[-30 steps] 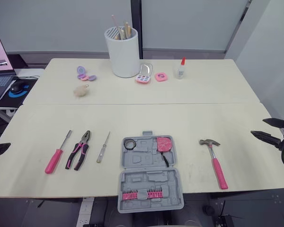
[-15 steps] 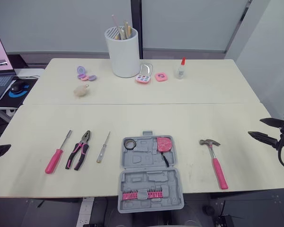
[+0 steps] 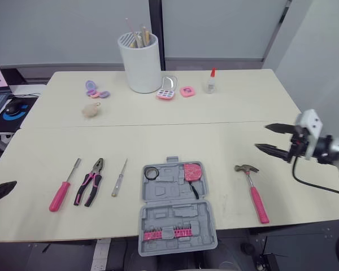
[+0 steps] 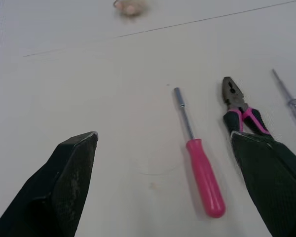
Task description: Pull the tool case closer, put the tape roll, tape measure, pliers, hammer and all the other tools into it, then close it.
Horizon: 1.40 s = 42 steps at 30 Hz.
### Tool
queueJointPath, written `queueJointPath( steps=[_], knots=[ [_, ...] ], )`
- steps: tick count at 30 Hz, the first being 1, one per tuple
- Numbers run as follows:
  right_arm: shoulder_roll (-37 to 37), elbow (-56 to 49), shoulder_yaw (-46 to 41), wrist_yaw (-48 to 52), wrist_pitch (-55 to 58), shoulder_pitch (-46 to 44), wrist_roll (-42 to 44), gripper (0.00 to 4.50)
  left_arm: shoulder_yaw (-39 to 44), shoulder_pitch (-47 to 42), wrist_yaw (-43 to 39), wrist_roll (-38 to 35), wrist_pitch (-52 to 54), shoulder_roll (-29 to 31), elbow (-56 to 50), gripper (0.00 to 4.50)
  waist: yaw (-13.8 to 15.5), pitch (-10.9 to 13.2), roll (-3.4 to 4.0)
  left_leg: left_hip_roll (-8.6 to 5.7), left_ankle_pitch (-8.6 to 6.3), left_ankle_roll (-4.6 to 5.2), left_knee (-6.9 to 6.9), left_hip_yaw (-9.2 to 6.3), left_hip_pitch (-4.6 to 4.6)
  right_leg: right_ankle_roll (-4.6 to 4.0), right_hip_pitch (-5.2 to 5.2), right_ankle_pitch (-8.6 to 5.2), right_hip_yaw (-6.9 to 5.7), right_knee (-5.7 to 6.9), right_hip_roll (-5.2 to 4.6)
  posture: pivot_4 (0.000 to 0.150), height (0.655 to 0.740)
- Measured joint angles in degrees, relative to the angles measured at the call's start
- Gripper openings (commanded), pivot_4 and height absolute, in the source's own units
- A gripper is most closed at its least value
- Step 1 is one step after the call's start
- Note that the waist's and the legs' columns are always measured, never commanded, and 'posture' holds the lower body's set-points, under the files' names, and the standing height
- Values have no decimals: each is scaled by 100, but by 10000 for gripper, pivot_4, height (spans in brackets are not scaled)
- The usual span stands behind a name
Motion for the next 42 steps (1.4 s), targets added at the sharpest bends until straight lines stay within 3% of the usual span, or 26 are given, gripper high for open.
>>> queueJointPath(
  steps=[6, 10, 20, 29, 34, 42],
  knots=[
    [701, -282, 634, 513, 56, -936, 214, 43944, 645, 1585, 787, -616, 812, -1657, -3034, 45000, 21, -5, -13, -8, -1, 0, 4, -31, -2, 0, 8, -1, -5, 0, -2, 1500, 7400],
    [1025, -546, 904, 777, 269, -1177, 430, 43944, 739, 2376, 1163, -893, 1078, -2456, -4236, 45000, 72, -7, -19, -12, 0, 0, 11, -49, -2, -2, 17, -1, -16, -1, -1, 1500, 7400],
    [1398, -825, 1322, 946, 437, -1451, 561, 43944, 550, 3331, 1562, -1068, 1229, -3001, -5803, 45000, 88, -11, -25, -16, 0, 0, 15, -57, -2, -8, 22, -5, -19, -3, 4, 1500, 7400],
    [1398, -1468, 1339, 506, 595, -936, 501, 43944, -430, 2089, 2741, -768, 1304, -2984, -5888, 45000, 108, -12, -25, -14, 0, 0, 18, -66, -2, -8, 27, -5, -19, -2, 15, 1500, 7400],
    [1353, -1947, 1327, 232, 838, -723, 540, 43944, -1203, 1111, 3537, -222, 1463, -2975, -5252, 45000, 106, -12, -26, -11, 0, 0, 16, -73, -3, -9, 27, -5, -21, -1, 21, 1500, 7400],
    [1223, -2405, 1297, -150, 1145, -546, 633, 43944, -2152, -37, 4004, 601, 1335, -2875, -4051, 45000, 135, -13, -27, -11, 0, 0, 16, -74, -5, -9, 27, -4, -22, -2, 23, 1500, 7400]
  ],
)
